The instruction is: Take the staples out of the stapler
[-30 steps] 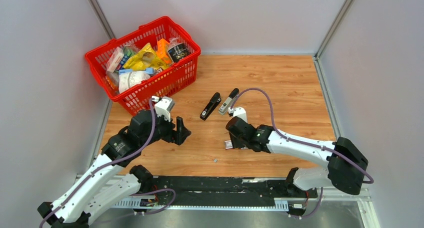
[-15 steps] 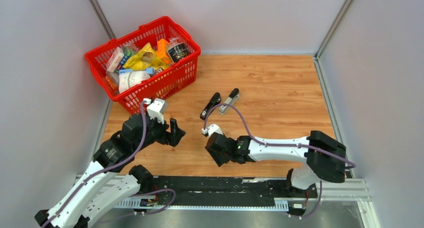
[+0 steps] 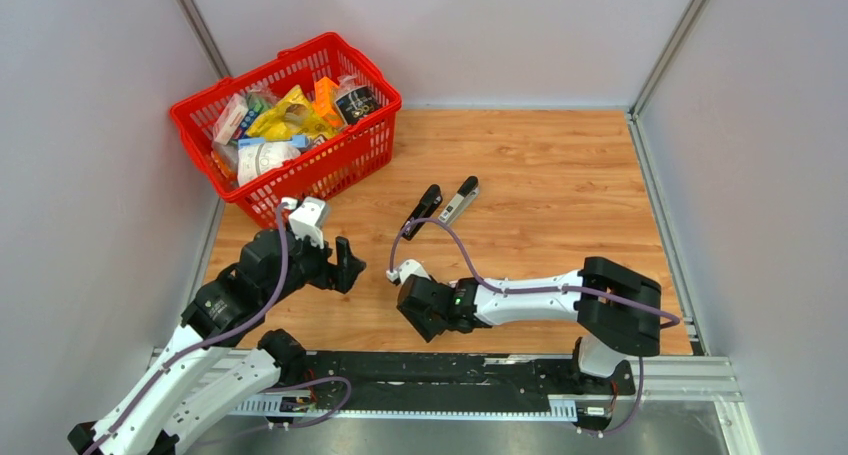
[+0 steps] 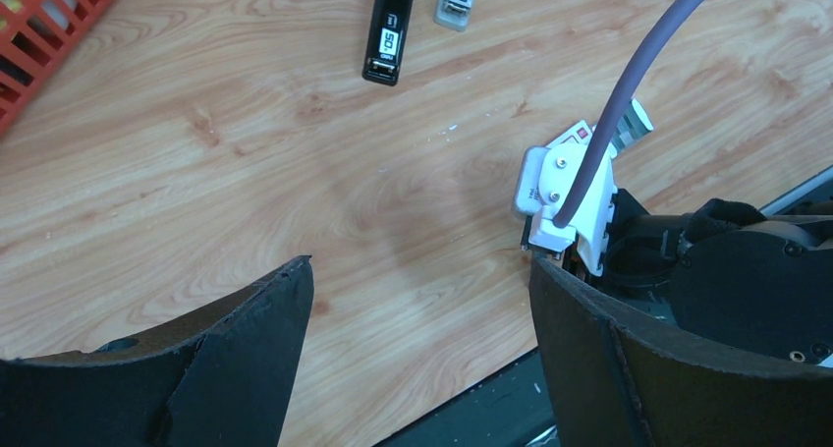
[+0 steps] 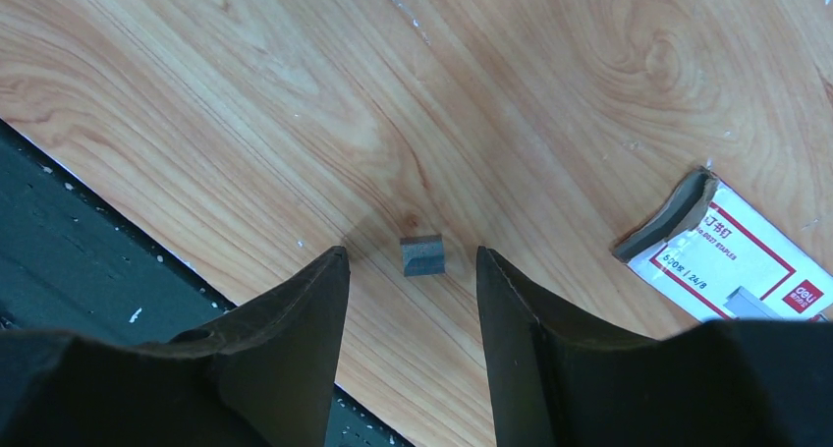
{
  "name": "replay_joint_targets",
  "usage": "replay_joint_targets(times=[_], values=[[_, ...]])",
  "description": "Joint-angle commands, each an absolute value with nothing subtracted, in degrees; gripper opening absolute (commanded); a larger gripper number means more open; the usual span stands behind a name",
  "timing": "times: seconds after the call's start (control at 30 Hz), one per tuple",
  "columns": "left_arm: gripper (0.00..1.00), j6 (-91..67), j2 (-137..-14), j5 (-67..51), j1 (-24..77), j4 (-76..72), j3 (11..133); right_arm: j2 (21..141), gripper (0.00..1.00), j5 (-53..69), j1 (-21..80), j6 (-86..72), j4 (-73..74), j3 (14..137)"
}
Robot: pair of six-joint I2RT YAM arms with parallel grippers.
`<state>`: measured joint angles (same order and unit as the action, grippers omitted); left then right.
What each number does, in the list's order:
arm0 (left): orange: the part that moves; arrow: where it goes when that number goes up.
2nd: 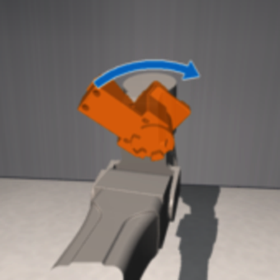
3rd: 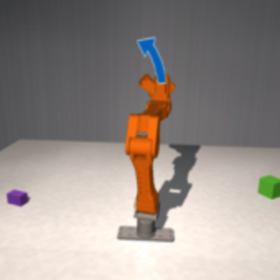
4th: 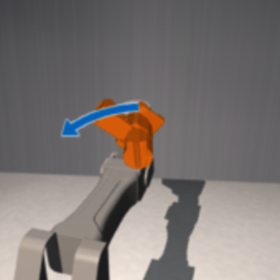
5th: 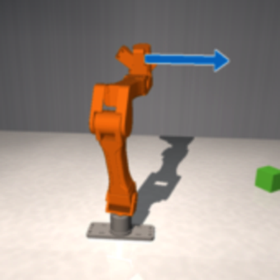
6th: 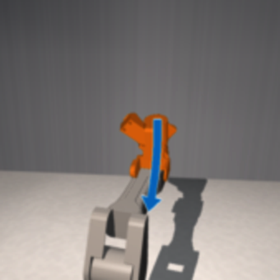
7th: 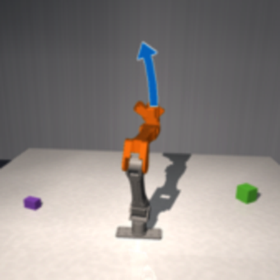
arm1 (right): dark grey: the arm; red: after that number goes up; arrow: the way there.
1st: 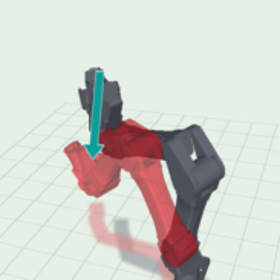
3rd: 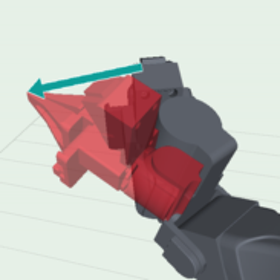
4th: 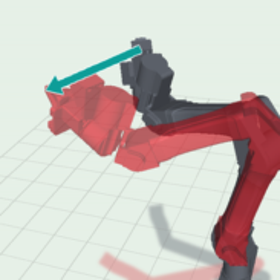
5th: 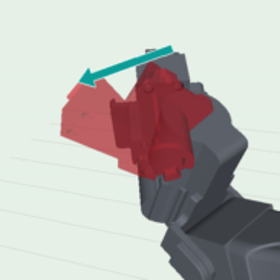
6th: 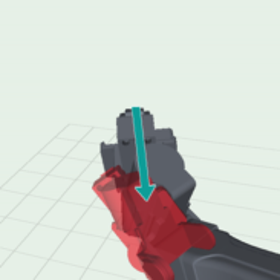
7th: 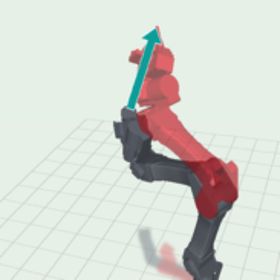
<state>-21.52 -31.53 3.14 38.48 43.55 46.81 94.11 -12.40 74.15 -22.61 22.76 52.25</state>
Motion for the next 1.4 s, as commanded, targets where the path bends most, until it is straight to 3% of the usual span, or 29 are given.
replay_joint_targets(times=[0.0, 0.33, 1.13, 1.37], values=[[0.88, -20.21, -30.94, 3.87, 38.32, 43.42, 47.9, 94.57, 0.54, -13.09, 74.71, -22.06, 20.21, 53.7], [0.89, -20.3, -30.5, 3.78, 38.32, 43.07, 47.11, 94.66, 0.48, -14.41, 75.41, -22.59, 21.36, 52.82], [0.89, -20.83, -30.67, 3.25, 38.32, 42.28, 46.67, 92.55, 0.18, -18.72, 76.03, -24.43, 23.55, 51.42], [0.89, -20.74, -30.85, 3.16, 38.32, 42.19, 46.5, 89.13, 0.14, -21.18, 76.03, -25.31, 25.92, 51.15]])
